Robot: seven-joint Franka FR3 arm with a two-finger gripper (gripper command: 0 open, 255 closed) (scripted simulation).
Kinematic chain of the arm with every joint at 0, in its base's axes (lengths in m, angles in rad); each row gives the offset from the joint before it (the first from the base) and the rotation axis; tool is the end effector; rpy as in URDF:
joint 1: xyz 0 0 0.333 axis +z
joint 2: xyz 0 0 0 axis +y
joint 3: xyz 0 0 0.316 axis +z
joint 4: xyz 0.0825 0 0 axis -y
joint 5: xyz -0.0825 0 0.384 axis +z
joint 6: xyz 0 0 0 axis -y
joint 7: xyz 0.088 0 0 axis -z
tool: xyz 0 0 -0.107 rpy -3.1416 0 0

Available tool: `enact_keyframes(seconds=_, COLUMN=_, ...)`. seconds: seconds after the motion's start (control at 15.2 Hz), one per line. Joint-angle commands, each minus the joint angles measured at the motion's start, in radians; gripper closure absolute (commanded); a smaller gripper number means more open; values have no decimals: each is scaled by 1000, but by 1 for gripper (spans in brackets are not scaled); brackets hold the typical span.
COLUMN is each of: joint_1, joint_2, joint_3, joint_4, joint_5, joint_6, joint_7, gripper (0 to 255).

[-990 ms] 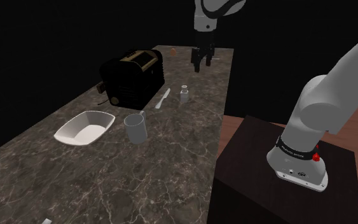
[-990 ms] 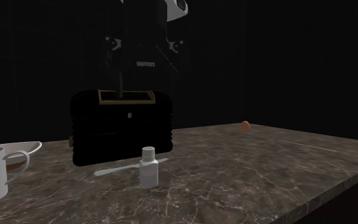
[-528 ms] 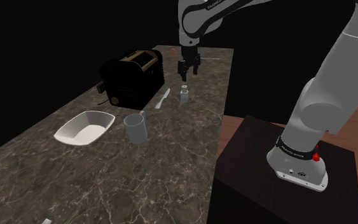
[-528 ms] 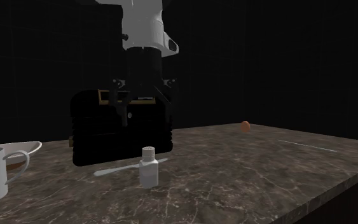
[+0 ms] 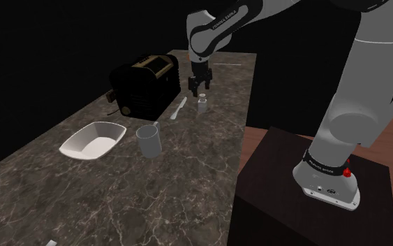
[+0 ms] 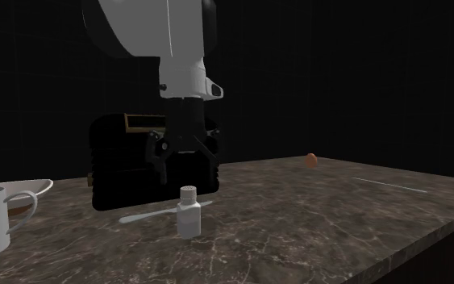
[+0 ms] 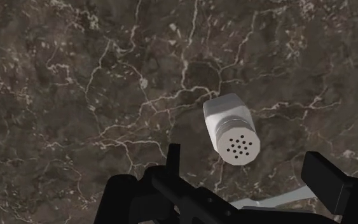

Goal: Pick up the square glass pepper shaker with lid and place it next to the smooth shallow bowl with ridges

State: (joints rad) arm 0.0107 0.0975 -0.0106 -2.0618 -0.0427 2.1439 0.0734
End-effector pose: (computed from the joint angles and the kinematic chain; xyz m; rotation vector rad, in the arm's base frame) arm 0.5644 -0.0017 0.3866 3.1033 -0.0773 -0.0218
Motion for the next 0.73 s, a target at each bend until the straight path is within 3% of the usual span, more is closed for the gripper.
enact_keyframes(seconds=0.0, joint_1=0, joint_2=13, joint_3=0, joint_4=-15, joint_5=-1, joint_6=28, joint_7=2, gripper=0)
enact_keyframes(seconds=0.66, joint_1=0, joint_2=29, joint_3=-1, joint_4=-31, joint_5=-2, joint_6=60, joint_7=2, gripper=0)
